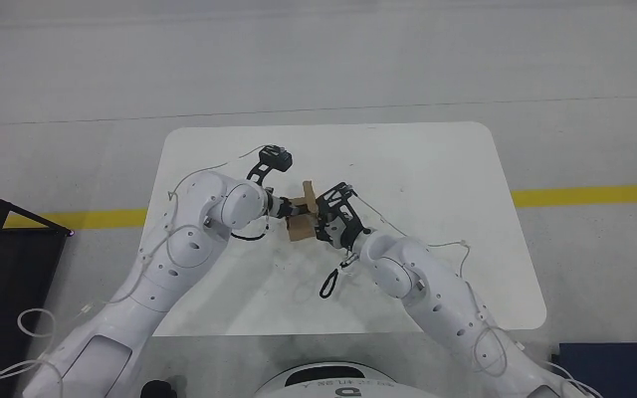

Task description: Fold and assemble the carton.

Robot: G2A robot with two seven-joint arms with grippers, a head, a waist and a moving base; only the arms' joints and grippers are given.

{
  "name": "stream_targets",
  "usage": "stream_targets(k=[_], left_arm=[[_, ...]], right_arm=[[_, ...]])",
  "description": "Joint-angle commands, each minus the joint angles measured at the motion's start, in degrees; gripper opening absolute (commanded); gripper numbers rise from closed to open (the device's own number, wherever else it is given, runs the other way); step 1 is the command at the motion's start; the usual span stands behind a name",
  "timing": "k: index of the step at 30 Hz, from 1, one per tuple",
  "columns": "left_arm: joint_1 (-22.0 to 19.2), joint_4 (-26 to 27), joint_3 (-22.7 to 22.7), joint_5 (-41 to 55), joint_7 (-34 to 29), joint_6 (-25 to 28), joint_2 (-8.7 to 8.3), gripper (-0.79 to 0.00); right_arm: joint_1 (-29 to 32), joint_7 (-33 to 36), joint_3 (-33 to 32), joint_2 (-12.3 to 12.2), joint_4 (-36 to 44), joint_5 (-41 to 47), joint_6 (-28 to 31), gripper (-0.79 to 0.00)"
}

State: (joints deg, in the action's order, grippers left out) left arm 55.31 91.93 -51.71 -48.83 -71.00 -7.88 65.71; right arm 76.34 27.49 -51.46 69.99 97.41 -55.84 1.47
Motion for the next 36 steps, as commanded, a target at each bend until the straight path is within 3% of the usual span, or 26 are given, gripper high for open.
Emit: stream_targets(k=[1,5,9,10,13,16,36], left_arm=[[-0.1,-0.3,0.3,-0.2,0.2,-0.3,0.14,-0.018],[-0.4,-0.9,1.1,-0.6,0.4,-0.9,0.47,-0.108],[-0.6,-1.6,2.2,-1.8,0.6,-1.3,0.82,-0.265],[-0.6,-1.7,2.4,-2.0,0.7,-1.3,0.90,-0.376],[-0.5,-1.9,2.9,-2.2,0.7,-1.2,1.09,-0.496],[-0.5,-2.0,3.0,-2.6,0.6,-1.1,1.19,-0.785],[0.8,-1.2,2.2,-5.8,1.4,-0.3,1.43,-0.785]], right_arm=[[0.0,0.1,0.0,0.1,0.0,0.1,0.1,-0.489],[0.0,0.2,-0.2,0.2,-0.1,0.1,0.2,-0.493],[0.1,0.2,-0.4,0.2,0.0,0.0,0.5,-0.489],[0.2,0.2,-0.5,0.2,0.1,0.0,0.5,-0.489],[0.3,0.3,-0.7,0.3,0.2,0.0,0.6,-0.489],[0.4,0.5,-0.9,0.3,0.2,0.0,0.6,-0.489],[0.8,0.3,-0.8,0.8,-0.1,-1.5,-0.3,-0.483]])
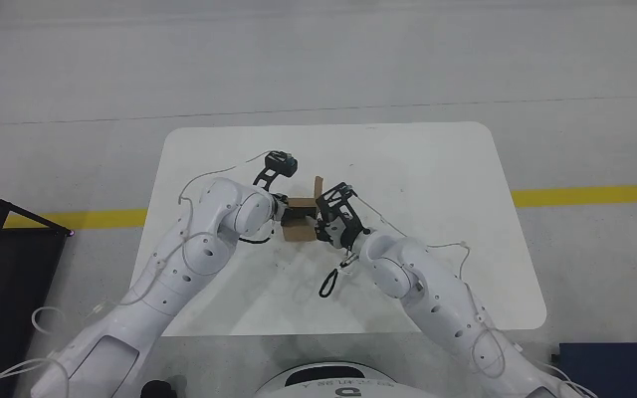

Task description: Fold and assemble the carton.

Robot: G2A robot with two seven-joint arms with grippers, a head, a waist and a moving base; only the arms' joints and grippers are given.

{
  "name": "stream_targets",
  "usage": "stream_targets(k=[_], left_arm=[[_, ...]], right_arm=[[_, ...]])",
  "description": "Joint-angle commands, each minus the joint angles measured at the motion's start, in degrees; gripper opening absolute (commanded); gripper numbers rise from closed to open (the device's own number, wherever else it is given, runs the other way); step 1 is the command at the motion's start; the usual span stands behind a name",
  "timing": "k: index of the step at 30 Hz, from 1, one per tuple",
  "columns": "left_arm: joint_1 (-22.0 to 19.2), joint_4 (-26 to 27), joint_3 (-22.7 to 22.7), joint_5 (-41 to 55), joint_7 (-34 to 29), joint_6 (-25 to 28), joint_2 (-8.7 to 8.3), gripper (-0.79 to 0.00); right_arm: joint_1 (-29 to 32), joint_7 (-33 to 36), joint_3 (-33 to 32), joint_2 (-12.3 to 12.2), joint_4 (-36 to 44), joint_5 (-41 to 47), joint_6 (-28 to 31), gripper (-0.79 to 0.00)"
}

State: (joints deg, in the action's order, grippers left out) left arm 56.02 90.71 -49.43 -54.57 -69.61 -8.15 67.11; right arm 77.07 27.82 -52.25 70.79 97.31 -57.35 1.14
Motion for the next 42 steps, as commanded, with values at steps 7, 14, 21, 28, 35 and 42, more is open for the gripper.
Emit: stream_targets(k=[7,14,21,28,35,42], left_arm=[[0.2,0.0,-0.7,0.5,0.6,-0.5,0.28,0.000],[0.8,0.1,-3.4,1.2,1.4,0.7,-0.04,0.000],[2.9,1.4,-9.3,1.9,1.3,2.9,-1.32,0.000],[5.4,2.7,-14.8,3.2,1.1,4.6,-2.45,0.000],[6.9,4.3,-17.9,4.2,1.0,4.9,-3.03,0.000],[7.9,5.0,-19.7,4.6,1.1,5.5,-3.46,0.000]], right_arm=[[1.0,-0.7,-1.0,-0.1,1.2,1.8,2.9,-0.474],[3.7,-1.8,-5.7,-1.0,3.7,7.1,8.6,-0.477],[7.7,-2.6,-14.0,-2.4,5.4,18.9,18.1,-0.474],[7.7,-2.7,-17.7,-2.6,2.6,22.3,10.0,-0.477],[1.5,1.7,-9.7,-1.2,-1.5,20.4,5.2,-0.449],[-1.5,2.7,-6.2,-0.4,-4.6,20.3,4.7,-0.453]])
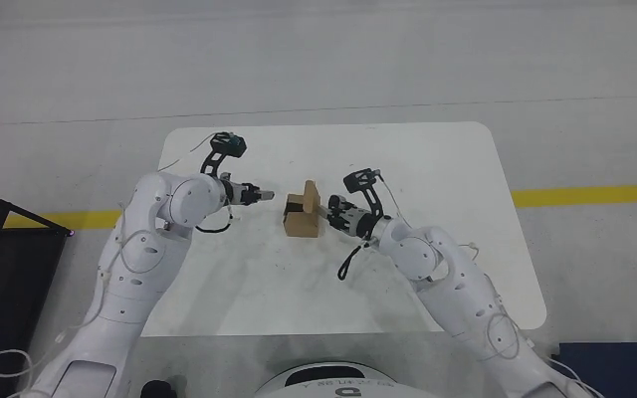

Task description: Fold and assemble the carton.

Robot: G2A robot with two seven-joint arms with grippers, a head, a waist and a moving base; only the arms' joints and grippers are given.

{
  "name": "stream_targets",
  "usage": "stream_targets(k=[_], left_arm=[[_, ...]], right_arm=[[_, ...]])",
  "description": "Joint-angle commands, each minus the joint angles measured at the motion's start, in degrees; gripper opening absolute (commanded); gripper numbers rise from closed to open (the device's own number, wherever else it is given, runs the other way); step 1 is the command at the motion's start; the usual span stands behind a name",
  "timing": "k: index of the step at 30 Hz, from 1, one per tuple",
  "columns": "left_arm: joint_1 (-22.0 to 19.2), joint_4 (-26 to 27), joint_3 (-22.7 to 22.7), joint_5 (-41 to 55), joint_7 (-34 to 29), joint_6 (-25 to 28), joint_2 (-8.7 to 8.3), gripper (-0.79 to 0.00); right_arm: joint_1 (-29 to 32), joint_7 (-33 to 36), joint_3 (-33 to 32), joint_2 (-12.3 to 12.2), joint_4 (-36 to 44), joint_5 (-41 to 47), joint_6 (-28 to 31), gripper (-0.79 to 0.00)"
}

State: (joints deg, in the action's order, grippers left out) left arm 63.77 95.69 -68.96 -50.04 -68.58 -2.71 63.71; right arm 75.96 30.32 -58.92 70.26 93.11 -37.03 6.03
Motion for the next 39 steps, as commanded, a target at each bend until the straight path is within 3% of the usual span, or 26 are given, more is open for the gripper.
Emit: stream_targets(k=[1,11,26,32,39], left_arm=[[0.2,0.1,-0.3,0.1,0.1,0.2,-0.09,0.000],[-1.1,-1.5,1.3,2.0,2.4,0.5,0.32,0.000],[-8.5,-9.6,14.3,-0.6,4.2,0.2,3.30,0.000],[-9.0,-10.3,14.2,-0.4,4.4,-0.1,3.53,0.000],[-8.0,-9.1,9.6,1.7,4.3,0.2,2.75,0.000]], right_arm=[[-0.7,0.3,0.7,0.2,-0.7,-0.2,-0.3,-0.453],[-1.1,0.2,1.5,0.4,-1.0,-0.9,-0.9,-0.456],[0.0,-0.1,0.9,0.3,0.3,-1.3,-0.5,-0.489],[0.2,-0.4,0.9,0.3,0.6,-1.0,0.3,-0.486],[-0.5,0.4,2.2,0.5,0.0,-1.7,-0.3,-0.480]])
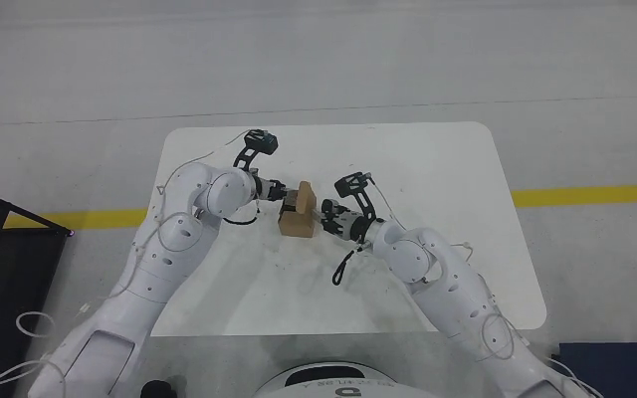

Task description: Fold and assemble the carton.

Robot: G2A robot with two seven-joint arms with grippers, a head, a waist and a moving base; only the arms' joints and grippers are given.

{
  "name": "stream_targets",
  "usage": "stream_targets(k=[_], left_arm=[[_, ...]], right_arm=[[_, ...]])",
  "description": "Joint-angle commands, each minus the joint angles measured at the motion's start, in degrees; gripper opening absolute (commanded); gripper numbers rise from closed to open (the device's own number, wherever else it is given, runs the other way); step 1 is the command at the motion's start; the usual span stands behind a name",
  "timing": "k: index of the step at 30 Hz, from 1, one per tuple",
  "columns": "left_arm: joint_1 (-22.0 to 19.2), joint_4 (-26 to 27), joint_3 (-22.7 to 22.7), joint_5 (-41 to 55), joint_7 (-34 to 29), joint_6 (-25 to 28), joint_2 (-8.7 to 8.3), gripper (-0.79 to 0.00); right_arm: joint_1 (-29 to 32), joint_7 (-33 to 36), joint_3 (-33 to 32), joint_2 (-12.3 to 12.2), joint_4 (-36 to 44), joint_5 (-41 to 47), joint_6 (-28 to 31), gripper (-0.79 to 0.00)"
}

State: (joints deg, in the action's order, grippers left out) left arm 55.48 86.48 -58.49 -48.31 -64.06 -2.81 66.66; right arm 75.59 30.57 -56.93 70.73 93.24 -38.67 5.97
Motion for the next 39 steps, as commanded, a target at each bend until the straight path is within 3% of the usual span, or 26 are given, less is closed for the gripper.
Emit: stream_targets(k=[1,12,21,39], left_arm=[[0.5,0.1,-1.5,0.1,-0.2,0.4,-0.34,0.000],[2.5,-0.4,-5.0,-0.1,0.0,0.9,-1.20,0.000],[4.7,2.7,-9.0,1.3,-0.4,1.2,-2.06,0.000],[6.3,4.7,-8.0,0.8,-1.0,2.1,-2.31,-0.022]], right_arm=[[-0.3,0.3,0.5,0.1,-0.2,-0.3,-0.4,-0.480],[-0.8,0.2,1.2,0.4,-0.4,-1.2,-1.3,-0.477],[-1.3,1.3,1.7,0.5,-1.0,-1.6,-1.9,-0.499],[-1.2,1.5,1.7,0.7,-0.7,-1.5,-1.9,-0.502]])
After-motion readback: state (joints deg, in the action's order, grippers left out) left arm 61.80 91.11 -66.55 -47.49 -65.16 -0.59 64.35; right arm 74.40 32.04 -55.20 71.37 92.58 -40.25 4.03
